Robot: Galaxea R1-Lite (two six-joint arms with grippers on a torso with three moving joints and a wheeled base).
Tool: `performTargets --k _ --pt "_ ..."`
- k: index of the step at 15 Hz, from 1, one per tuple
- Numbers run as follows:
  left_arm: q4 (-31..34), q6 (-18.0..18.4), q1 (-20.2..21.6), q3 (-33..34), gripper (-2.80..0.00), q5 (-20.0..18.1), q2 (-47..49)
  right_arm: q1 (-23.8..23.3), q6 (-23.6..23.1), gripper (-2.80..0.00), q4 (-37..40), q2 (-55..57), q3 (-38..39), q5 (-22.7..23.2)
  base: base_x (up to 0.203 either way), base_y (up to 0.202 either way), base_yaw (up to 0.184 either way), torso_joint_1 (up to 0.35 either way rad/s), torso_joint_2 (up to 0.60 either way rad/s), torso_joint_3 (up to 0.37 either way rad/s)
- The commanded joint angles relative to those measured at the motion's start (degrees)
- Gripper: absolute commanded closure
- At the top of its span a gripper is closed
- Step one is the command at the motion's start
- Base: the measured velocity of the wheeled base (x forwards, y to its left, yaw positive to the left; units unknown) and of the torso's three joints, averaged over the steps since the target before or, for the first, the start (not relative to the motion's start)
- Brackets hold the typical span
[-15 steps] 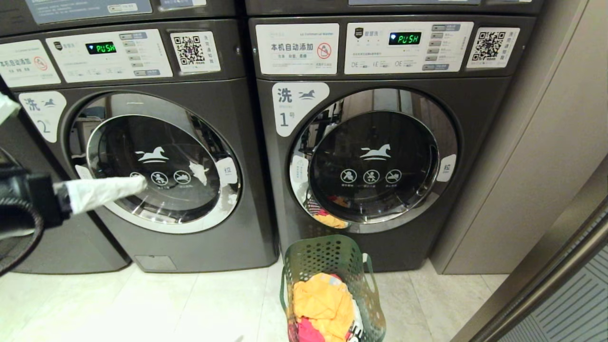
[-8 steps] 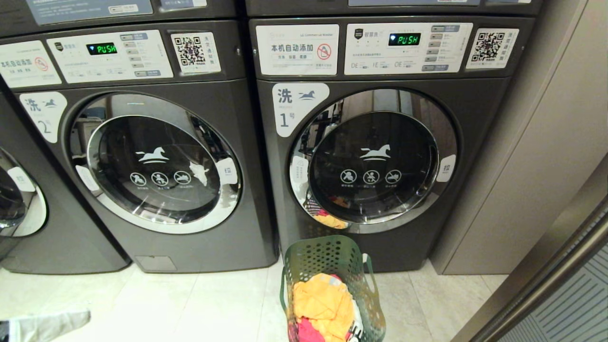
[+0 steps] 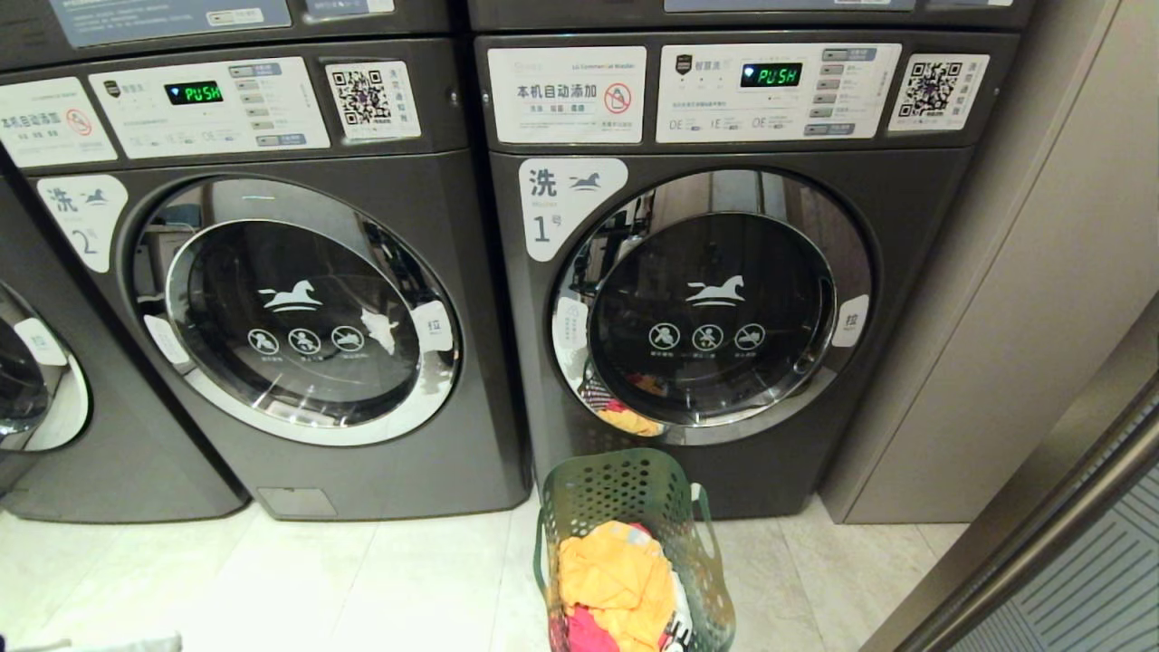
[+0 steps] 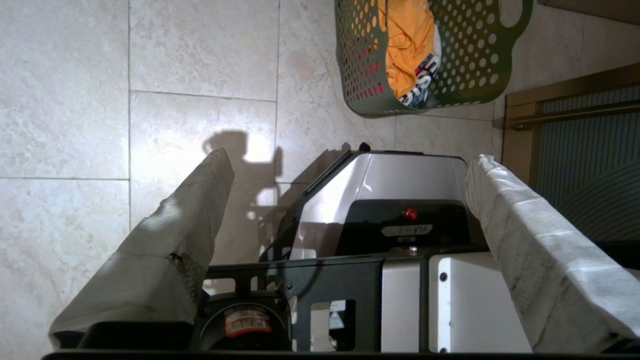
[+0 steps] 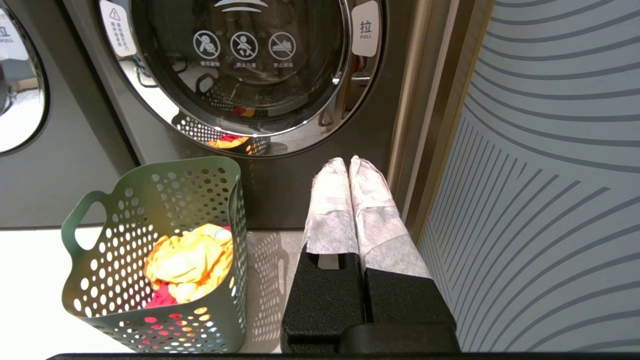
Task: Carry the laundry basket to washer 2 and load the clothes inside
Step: Open the lid of the washing machine
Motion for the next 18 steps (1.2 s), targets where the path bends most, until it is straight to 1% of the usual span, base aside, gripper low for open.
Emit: performTargets --k 1,11,18 --pt "0.3 -0.1 -0.25 0.01 -2.8 0.18 0.19 0.01 0.13 0.0 -0.06 0.07 2.02 -0.03 0.0 0.0 0.0 0.0 0.0 0.0" --pt "0.34 -0.36 -0.33 0.01 -2.8 0.93 0.23 0.01 0.45 0.0 -0.06 0.07 1.93 -0.03 0.0 0.0 0.0 0.0 0.0 0.0" --pt "0.43 -0.36 -0.33 0.19 -2.8 1.02 0.14 0.01 0.47 0.0 -0.06 0.07 1.93 -0.03 0.183 0.0 -0.001 0.005 0.0 0.002"
